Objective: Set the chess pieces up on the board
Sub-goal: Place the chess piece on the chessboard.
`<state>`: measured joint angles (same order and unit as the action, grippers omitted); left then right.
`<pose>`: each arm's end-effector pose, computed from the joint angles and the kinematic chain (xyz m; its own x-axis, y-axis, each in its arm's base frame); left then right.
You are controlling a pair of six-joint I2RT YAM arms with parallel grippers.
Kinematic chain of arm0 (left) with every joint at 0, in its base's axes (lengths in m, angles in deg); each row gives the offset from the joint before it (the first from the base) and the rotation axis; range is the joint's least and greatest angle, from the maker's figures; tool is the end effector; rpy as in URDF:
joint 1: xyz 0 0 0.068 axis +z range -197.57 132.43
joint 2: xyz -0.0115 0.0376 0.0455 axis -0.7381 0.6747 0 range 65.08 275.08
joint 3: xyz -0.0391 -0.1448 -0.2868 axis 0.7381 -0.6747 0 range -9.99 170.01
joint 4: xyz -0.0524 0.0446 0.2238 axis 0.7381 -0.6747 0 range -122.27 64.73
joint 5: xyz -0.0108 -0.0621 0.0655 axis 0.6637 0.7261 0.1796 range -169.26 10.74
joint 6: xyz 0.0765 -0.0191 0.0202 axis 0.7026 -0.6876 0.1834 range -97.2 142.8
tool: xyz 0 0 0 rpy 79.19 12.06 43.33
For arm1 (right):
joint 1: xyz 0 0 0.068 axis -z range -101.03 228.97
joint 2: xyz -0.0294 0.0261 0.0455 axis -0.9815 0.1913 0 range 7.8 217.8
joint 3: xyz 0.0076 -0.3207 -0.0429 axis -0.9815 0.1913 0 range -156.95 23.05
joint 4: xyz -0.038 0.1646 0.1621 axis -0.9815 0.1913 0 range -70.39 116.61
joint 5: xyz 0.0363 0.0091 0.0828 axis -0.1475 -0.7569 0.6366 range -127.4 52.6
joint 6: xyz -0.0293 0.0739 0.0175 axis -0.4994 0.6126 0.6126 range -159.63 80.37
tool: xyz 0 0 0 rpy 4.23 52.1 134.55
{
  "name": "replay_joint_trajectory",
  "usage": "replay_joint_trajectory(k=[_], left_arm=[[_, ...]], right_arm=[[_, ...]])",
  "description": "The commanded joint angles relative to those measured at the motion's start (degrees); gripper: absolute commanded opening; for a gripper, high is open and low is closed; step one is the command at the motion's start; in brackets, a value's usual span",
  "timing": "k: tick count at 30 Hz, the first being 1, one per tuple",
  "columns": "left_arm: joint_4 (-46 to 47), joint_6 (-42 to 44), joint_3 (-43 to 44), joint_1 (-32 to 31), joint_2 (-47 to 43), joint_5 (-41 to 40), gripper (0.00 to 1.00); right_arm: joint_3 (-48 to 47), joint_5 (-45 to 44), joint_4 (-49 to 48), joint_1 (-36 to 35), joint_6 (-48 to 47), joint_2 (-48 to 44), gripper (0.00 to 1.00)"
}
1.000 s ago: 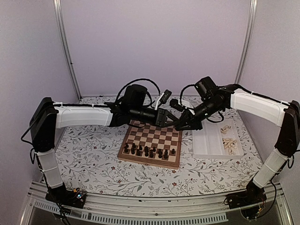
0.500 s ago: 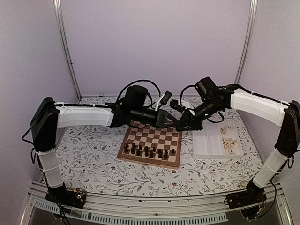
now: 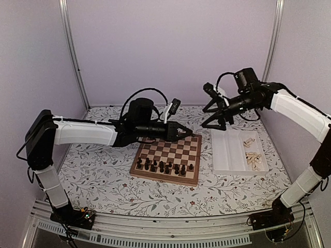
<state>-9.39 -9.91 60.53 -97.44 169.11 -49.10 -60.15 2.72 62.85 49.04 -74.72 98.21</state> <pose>0.2552 -0.3580 0.3104 -0.6882 0.0914 -0.7198 0.7105 0.2860 -0.6430 0.2591 0.2016 0.3636 -0.1231 -0.5781 -0.8066 -0.9873 0.1535 0.0407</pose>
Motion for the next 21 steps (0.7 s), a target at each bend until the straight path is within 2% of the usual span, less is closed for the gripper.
replay_joint_trajectory(k=[1,3,5,8,10,11,14,21], left_arm=[[16.7,0.65,-4.24,-0.06,-5.1,-5.87,0.12],[23.83,-0.52,-6.73,-0.1,-5.81,-6.88,0.12],[29.23,-1.67,-8.54,-0.14,-6.5,-8.04,0.12],[32.9,-1.72,-8.56,-0.27,-6.59,-8.73,0.12],[34.48,-1.86,-7.97,-0.4,-6.13,-8.78,0.12],[35.5,-2.13,-7.68,-0.45,-5.65,-8.74,0.12],[36.7,-3.77,-6.16,-0.49,-3.94,-8.33,0.12],[38.74,-6.34,-3.38,-0.84,-0.5,-6.46,0.12]], right_arm=[[-3.47,22.28,-8.6,9.9,10.07,-6.89,0.99],[-1.82,40.19,-17.0,14.55,14.92,-5.81,0.99],[0.78,46.73,-27.16,15.63,28.8,-4.18,0.99],[2.8,44.39,-29.89,14.64,37.51,-1.66,0.97],[3.37,43.84,-29.98,13.96,39.04,0.57,0.88],[3.51,44.04,-30.24,13.41,39.88,1.35,0.77],[4.36,44.18,-32.36,11.59,42.85,3.39,0.65],[4.54,44.26,-37.29,8.42,48.59,5.04,0.51]])
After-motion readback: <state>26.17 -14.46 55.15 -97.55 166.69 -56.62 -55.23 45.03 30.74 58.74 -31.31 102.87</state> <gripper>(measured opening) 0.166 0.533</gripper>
